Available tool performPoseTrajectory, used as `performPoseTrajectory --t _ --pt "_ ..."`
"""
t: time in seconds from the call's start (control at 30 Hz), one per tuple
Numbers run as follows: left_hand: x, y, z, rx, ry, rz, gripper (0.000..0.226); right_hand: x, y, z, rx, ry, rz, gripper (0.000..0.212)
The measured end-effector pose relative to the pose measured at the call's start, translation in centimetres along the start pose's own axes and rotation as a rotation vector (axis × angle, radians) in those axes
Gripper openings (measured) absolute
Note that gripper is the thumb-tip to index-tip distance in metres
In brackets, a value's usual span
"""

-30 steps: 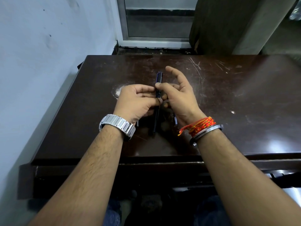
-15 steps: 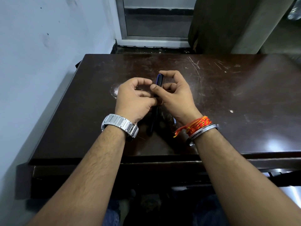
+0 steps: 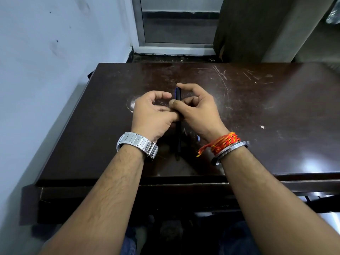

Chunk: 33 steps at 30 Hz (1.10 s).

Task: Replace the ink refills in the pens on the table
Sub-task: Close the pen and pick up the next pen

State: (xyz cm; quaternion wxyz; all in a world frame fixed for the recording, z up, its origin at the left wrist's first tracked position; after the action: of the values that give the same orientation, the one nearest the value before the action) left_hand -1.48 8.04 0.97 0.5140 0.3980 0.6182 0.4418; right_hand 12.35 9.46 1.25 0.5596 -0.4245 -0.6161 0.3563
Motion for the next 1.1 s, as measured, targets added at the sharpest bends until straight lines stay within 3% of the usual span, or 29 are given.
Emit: performPoseTrajectory --t 0.17,0.4,0.57,0.77,0.9,1.1 --pt "0.3 0.6 -0.6 -0.094 -0.009 -0.024 0.042 0.1 -0.2 -0.2 0.062 0.012 0.062 0.043" --pt "0.9 0.4 -2.0 -0.159 0.068 -0.020 0.040 -0.6 -0.1 0.1 0.059 -0.145 0.139 0.028" --pt "0.8 0.4 -1.8 -0.148 0.097 -0.001 0.034 -0.6 -0.2 0.4 -0.007 -0.138 0.077 0.015" --pt "0.8 0.2 -1.3 -0.050 0.105 -0.015 0.024 0.1 -0.1 -4.6 -0.390 0.089 0.135 0.013" --pt "0.8 -0.1 -1.0 0.063 0.085 -0.028 0.020 -0.1 0.3 -7.5 -0.619 0.080 0.223 0.007" --pt "0.8 -0.7 -0.3 0.144 0.056 -0.071 0.022 -0.5 1.5 -7.8 -0.698 0.009 0.351 0.008"
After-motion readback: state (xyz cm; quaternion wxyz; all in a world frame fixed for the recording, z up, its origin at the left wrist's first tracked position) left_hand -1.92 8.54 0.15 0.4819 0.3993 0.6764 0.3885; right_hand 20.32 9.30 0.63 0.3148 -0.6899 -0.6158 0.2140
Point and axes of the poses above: each hand's wrist, its own x-axis towards the middle knuckle, its own z-axis out of the palm, y = z × x, the point moved 7 cm from there along x, towards the middle knuckle, and after that the axes turned 15 degrees about -z, right-handed, at the moved point
